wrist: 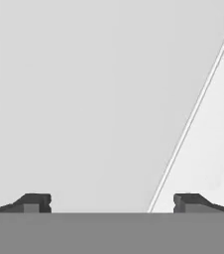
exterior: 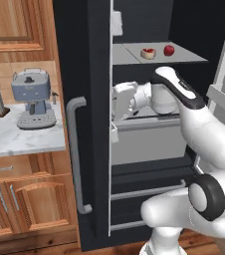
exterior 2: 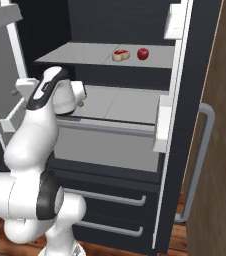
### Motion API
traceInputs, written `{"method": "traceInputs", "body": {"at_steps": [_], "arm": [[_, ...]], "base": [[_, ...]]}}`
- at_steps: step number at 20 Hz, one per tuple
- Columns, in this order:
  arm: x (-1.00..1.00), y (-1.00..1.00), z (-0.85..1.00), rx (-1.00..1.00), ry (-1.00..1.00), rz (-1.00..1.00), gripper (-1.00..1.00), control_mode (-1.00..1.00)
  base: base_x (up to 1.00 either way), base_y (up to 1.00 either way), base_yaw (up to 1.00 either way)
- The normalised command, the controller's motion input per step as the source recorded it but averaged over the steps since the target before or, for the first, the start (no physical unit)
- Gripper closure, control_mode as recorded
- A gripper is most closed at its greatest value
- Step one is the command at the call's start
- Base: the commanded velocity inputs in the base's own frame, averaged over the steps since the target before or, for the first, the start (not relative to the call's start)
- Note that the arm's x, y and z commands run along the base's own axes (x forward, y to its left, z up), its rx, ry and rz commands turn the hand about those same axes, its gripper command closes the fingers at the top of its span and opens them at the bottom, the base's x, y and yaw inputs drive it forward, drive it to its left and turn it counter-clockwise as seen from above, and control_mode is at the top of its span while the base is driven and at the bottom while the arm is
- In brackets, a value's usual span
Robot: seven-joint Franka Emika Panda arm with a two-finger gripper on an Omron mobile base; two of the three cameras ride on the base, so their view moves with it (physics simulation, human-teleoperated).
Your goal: Open the fridge, remove the apple, garlic, and steak, and place them on any counter.
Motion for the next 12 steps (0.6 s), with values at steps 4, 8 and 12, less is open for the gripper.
{"method": "traceInputs", "body": {"at_steps": [4, 8, 12], "arm": [[-0.66, 1.00, -0.03, -0.04, -0.30, 0.43, -1.00, -1.00], [-0.98, 0.63, 0.10, 0.00, -0.35, 0.28, -1.00, -1.00], [-0.96, -0.16, 0.63, 0.05, -0.28, 0.08, -1.00, -1.00]], "base": [[0.00, 0.00, 0.00], [0.00, 0.00, 0.00], [0.00, 0.00, 0.00]]}}
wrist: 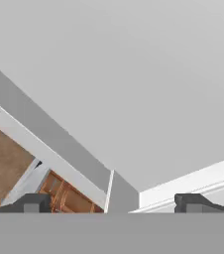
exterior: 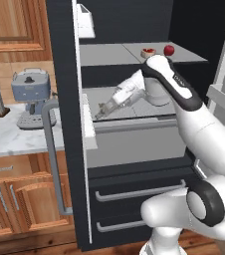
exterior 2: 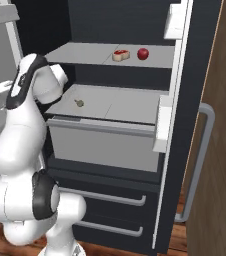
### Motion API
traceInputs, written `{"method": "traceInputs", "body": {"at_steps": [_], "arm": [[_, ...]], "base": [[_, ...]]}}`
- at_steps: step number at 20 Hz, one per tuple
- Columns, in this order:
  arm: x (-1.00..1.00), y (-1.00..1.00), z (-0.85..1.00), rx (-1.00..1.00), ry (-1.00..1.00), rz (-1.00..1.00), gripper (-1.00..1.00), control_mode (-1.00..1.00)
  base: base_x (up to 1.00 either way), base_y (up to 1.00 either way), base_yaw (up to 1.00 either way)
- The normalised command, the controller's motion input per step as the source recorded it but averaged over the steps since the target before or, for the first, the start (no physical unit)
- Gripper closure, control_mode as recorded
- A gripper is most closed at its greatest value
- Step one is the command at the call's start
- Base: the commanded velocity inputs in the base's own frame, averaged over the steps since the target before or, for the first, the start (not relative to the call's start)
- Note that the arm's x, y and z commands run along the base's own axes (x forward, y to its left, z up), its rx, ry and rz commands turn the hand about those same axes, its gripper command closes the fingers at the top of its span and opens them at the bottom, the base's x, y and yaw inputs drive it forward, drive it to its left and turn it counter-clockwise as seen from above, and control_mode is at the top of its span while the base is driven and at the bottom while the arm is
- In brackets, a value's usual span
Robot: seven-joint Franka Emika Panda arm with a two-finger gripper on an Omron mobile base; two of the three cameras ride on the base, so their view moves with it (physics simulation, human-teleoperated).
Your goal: Open the fridge, remove the apple, garlic, and steak, and place them on any counter.
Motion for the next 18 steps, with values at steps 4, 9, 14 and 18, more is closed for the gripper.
{"method": "traceInputs", "body": {"at_steps": [4, 9, 14, 18], "arm": [[-1.00, -0.54, 0.66, 0.06, -0.20, 0.02, -1.00, -1.00], [-0.99, -0.68, 0.36, 0.08, -0.03, 0.00, -1.00, -1.00], [-0.48, -0.43, -0.33, -0.12, 0.14, -0.32, -1.00, -1.00], [0.03, -0.08, -0.46, -0.19, 0.00, -0.12, -1.00, -1.00]], "base": [[0.00, 0.00, 0.00], [0.00, 0.00, 0.00], [0.00, 0.00, 0.00], [0.00, 0.00, 0.00]]}}
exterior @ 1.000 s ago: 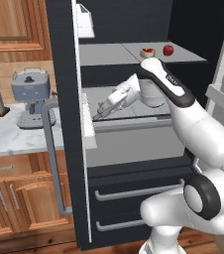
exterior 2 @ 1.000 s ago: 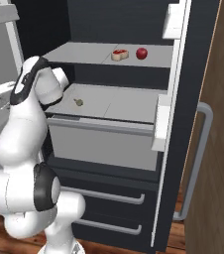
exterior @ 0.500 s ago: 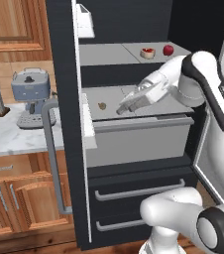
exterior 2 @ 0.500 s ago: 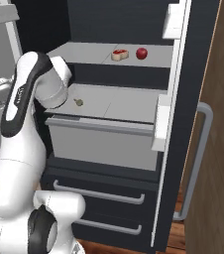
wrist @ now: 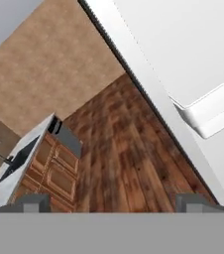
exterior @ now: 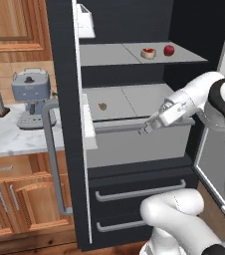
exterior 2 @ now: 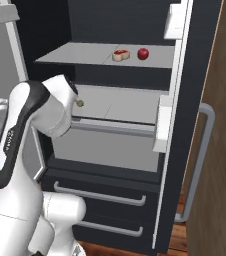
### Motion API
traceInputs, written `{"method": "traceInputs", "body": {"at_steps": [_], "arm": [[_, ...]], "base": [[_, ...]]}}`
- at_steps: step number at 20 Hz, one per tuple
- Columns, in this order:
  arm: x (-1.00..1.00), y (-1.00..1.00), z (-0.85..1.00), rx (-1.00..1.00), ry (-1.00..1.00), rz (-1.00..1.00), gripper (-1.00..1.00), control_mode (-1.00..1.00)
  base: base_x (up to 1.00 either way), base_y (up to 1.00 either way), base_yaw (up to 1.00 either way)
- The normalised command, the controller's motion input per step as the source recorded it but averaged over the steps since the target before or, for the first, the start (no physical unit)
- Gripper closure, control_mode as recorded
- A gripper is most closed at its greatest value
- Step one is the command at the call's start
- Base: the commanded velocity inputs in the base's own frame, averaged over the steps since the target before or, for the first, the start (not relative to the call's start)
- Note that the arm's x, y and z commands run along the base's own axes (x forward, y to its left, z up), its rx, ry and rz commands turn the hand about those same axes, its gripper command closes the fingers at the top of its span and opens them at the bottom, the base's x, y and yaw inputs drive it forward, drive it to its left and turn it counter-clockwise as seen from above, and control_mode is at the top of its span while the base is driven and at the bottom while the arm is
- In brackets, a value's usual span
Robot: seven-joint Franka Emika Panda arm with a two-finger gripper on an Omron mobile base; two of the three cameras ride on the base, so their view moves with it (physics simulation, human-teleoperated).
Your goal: Open the fridge, remove the apple, garlic, and steak, and place them on any counter.
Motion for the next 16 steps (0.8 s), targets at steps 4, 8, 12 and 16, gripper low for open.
{"method": "traceInputs", "body": {"at_steps": [4, 8, 12, 16], "arm": [[-0.05, -0.64, -0.28, -0.30, -0.16, -0.40, -1.00, -1.00], [-0.01, -0.71, -0.01, -0.40, -0.15, -0.51, -1.00, -1.00], [0.06, -0.69, 0.00, -0.41, -0.02, -0.45, -1.00, -1.00], [0.19, -0.53, 0.00, -0.38, 0.02, -0.40, -1.00, -1.00]], "base": [[0.00, 0.00, 0.00], [0.00, 0.00, 0.00], [0.00, 0.00, 0.00], [0.00, 0.00, 0.00]]}}
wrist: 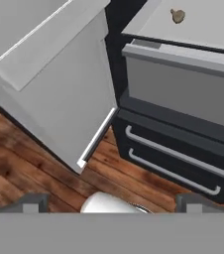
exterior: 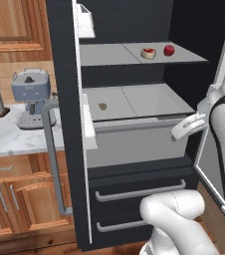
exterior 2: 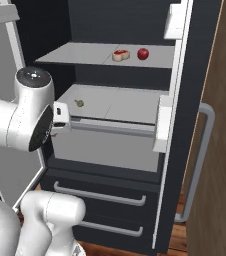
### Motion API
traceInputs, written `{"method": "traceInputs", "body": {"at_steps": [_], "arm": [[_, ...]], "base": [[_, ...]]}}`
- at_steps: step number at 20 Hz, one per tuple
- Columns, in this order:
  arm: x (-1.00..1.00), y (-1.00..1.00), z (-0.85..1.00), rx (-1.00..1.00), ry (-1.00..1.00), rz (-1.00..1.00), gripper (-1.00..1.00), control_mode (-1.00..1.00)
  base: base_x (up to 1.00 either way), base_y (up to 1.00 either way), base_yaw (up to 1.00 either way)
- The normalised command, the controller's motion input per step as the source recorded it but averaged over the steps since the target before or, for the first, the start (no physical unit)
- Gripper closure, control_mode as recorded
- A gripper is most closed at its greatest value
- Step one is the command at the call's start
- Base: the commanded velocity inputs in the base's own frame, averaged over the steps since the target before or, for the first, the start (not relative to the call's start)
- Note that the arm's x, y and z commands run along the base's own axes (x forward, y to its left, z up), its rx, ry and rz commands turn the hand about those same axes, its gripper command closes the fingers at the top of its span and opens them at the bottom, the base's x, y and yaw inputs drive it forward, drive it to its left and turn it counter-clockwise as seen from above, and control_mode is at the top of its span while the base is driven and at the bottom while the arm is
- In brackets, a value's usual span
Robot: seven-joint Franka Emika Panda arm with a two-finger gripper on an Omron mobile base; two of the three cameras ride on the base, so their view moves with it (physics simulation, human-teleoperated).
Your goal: Open the fridge, remove the apple, garlic, and steak, and place them on any counter.
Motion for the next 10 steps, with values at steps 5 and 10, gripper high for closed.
{"method": "traceInputs", "body": {"at_steps": [5, 10], "arm": [[0.06, -0.14, 0.01, -0.20, 0.05, -0.25, -1.00, -1.00], [-0.02, 0.00, 0.00, -0.04, 0.00, -0.04, -1.00, -1.00]], "base": [[0.00, 0.00, 0.00], [0.00, 0.00, 0.00]]}}
